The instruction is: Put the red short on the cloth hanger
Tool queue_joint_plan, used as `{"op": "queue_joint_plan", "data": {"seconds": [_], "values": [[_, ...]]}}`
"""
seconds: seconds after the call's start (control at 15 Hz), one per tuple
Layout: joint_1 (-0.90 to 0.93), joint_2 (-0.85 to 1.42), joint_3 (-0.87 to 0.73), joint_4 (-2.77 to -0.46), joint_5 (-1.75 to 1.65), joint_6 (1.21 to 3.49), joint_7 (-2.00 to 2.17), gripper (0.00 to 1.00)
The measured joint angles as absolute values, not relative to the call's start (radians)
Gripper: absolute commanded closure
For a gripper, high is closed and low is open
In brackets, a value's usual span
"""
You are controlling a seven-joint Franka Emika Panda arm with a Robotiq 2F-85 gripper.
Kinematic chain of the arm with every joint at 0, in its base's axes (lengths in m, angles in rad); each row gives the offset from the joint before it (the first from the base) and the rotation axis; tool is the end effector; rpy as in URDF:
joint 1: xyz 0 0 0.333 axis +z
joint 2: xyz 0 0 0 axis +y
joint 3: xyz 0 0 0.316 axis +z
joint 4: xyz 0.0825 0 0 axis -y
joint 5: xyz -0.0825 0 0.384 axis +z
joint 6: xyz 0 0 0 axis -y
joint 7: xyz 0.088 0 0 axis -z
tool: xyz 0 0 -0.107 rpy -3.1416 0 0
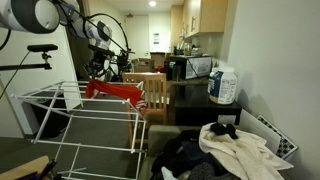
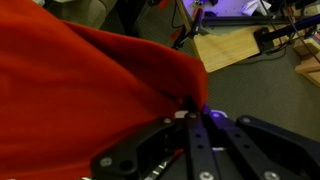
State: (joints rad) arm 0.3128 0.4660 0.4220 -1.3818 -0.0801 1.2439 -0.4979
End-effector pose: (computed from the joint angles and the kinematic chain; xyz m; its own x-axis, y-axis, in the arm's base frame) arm 0.4922 0.3716 0.4334 0.2172 0.8827 -0.4168 0.8587 -0.3758 -0.3484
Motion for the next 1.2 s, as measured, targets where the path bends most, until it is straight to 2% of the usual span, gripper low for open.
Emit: {"op": "queue_joint_plan", "data": {"seconds": [0.87, 0.93, 1.07, 1.2], "values": [[0.347, 0.472, 0.413, -1.419, -0.08, 1.211, -0.503, 0.99], [0.35, 0.472, 0.413, -1.42, -0.08, 1.212, -0.503, 0.73], [0.356, 0.472, 0.413, -1.421, -0.08, 1.212, -0.503, 0.65], [0.361, 0.471, 0.413, -1.421, -0.08, 1.213, -0.503, 0.52]]}}
